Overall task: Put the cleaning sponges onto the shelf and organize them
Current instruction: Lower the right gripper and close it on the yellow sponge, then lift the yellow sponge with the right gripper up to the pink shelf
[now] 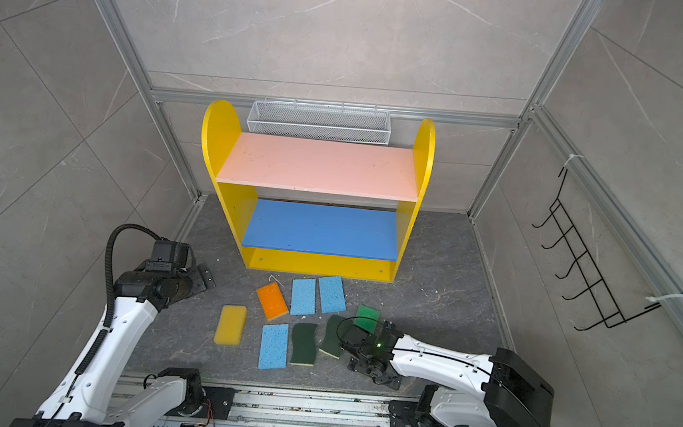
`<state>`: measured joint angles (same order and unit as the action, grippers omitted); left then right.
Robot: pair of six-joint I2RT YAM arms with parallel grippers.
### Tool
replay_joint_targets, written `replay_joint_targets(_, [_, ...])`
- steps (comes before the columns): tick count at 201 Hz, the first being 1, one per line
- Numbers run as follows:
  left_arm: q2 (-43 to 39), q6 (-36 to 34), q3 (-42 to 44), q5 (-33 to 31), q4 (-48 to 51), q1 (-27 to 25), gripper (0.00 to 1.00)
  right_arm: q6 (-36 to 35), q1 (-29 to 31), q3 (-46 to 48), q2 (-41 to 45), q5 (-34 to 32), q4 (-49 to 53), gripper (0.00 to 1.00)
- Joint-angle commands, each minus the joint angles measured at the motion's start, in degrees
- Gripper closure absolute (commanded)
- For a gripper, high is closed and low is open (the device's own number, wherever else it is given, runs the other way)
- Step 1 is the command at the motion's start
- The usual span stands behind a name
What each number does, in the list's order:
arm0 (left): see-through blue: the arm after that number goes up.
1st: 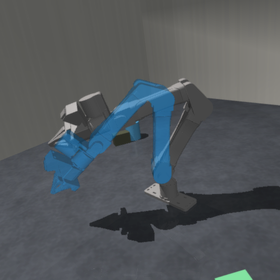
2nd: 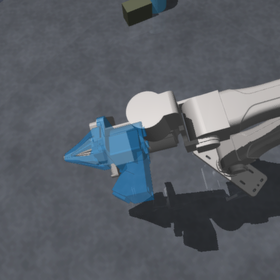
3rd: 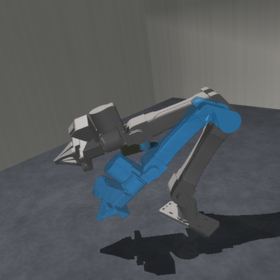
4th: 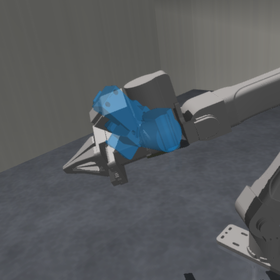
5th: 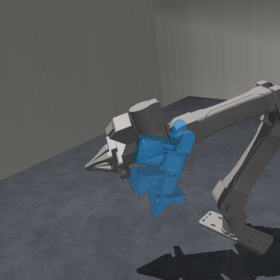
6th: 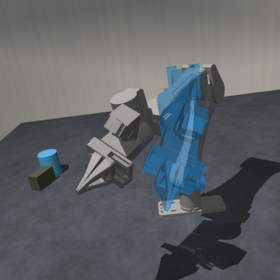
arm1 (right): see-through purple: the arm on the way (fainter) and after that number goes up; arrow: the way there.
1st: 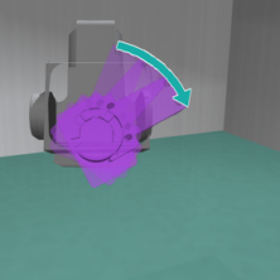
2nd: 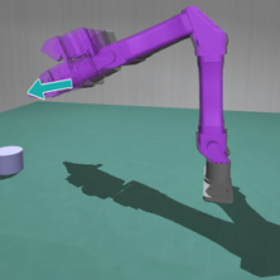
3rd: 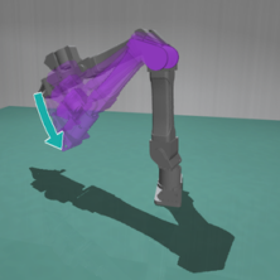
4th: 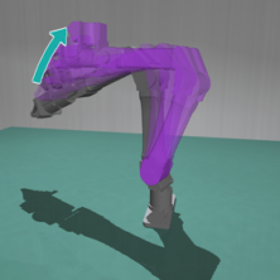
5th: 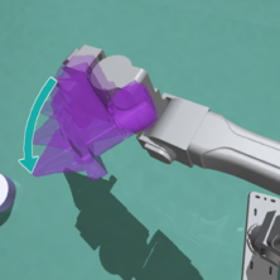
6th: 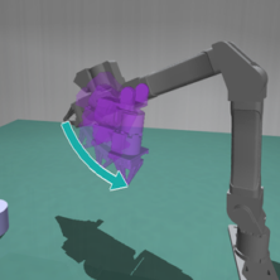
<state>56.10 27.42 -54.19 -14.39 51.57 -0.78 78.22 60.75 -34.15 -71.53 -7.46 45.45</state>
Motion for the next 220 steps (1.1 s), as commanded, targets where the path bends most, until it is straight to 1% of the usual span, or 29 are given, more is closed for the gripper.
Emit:
replay_joint_targets(1, [-0.2,-1.1,-1.0,0.6,1.1,-0.3,0.05,-1.2,0.3,2.9,0.4,0.1,-2.3,0.08])
replay_joint_targets(23, [-0.1,-1.1,-1.1,0.7,1.0,-0.3,0.05,-0.6,0.2,5.8,1.6,0.0,-4.3,0.10])
replay_joint_targets(56, [-0.1,-1.0,-1.1,0.6,1.0,-0.3,0.05,-1.3,0.2,5.6,1.9,-0.8,-3.2,0.12])
replay_joint_targets(109, [-1.0,-0.9,-0.7,0.2,1.1,-0.3,0.06,-5.8,0.3,3.4,-1.9,-0.8,-2.8,0.29])
replay_joint_targets(142, [-0.9,-0.9,-0.9,0.2,1.1,-0.3,0.06,-6.9,0.3,3.2,-2.7,-1.0,-1.8,0.33])
replay_joint_targets(172, [-0.4,-0.9,-1.1,0.4,1.1,-0.3,0.06,-8.7,0.5,1.0,-2.6,-2.9,2.3,0.35])
replay_joint_targets(220, [-0.9,-0.8,-1.1,1.0,1.2,-0.3,0.06,-11.2,3.1,-6.5,-1.4,-7.8,10.5,0.37])
